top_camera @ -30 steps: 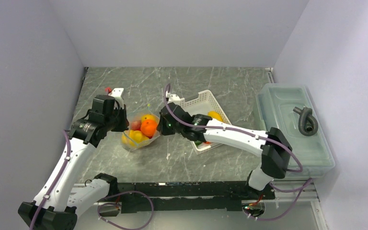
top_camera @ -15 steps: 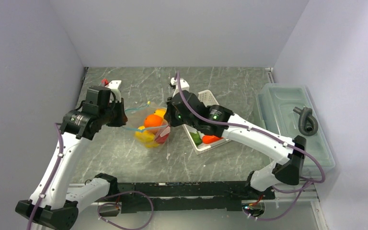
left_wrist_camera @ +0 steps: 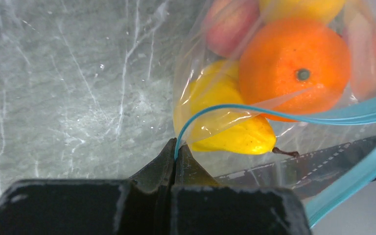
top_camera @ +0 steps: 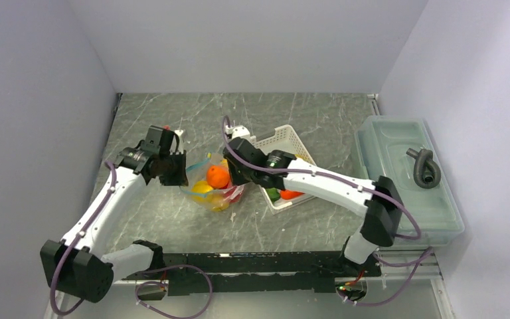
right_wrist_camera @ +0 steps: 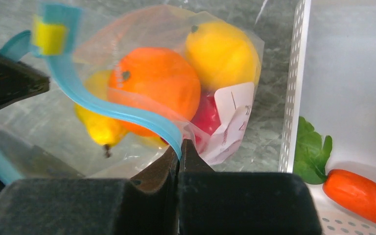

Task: Place the food in the zip-top bag and seal the zipper
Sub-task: Adjust the zipper food storage bag at the center of the board.

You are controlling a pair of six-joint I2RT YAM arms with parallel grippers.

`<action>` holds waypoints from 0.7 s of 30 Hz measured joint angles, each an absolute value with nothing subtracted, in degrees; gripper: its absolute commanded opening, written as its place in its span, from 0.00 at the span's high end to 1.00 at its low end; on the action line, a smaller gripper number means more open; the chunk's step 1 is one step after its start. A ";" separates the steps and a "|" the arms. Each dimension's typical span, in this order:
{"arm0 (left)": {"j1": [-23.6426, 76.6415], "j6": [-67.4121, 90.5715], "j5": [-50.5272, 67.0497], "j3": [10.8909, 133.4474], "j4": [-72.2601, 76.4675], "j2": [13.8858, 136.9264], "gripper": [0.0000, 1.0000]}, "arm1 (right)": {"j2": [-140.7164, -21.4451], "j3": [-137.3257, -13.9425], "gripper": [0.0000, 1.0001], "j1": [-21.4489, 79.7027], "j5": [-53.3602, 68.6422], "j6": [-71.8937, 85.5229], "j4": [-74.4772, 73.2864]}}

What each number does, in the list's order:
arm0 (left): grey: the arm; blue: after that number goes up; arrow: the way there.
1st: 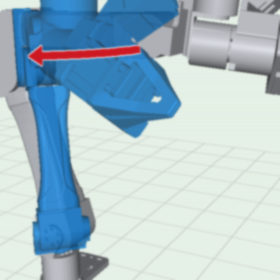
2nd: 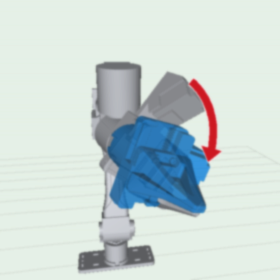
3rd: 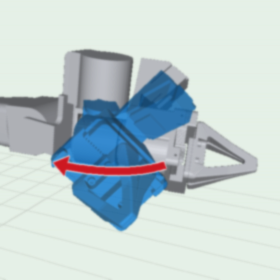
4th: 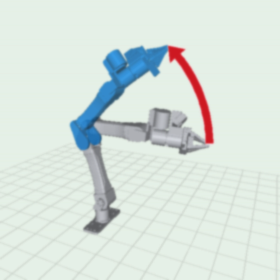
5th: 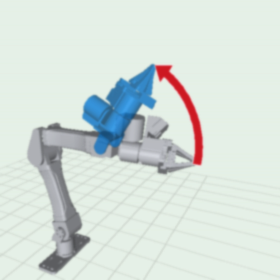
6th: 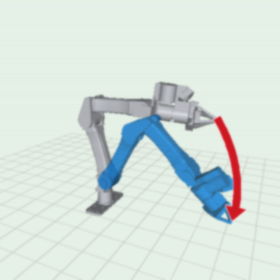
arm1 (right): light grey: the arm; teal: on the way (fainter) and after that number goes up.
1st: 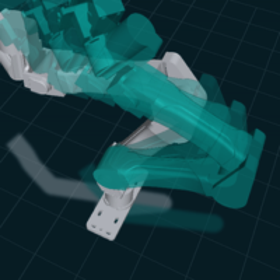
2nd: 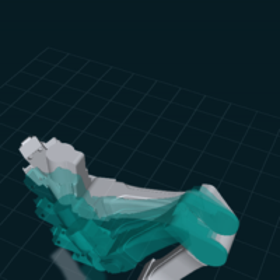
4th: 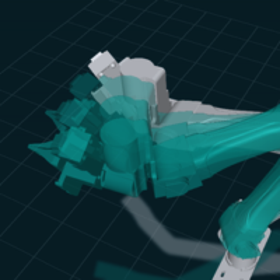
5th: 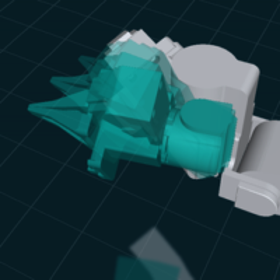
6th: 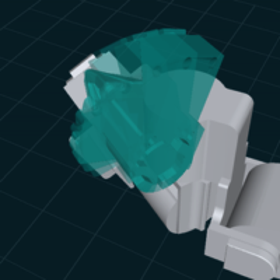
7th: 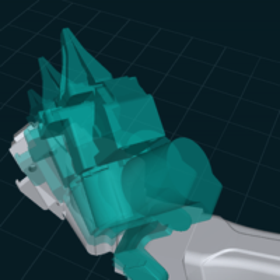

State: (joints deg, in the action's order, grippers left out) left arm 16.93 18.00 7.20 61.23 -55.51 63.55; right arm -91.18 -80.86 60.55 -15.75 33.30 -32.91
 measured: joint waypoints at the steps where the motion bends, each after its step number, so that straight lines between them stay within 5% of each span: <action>1: 17.08 18.24 7.46 60.73 -55.44 64.55 1.00 | -92.55 -80.79 1.00 60.47 -15.59 33.32 -32.95; 15: 18.22 17.67 8.82 76.75 -58.19 61.21 1.00 | -89.45 -86.87 1.00 60.20 -15.59 32.51 -35.00; 21: 18.22 17.41 8.78 74.41 -57.36 60.58 1.00 | -87.88 -86.54 1.00 60.20 -15.29 32.62 -33.65</action>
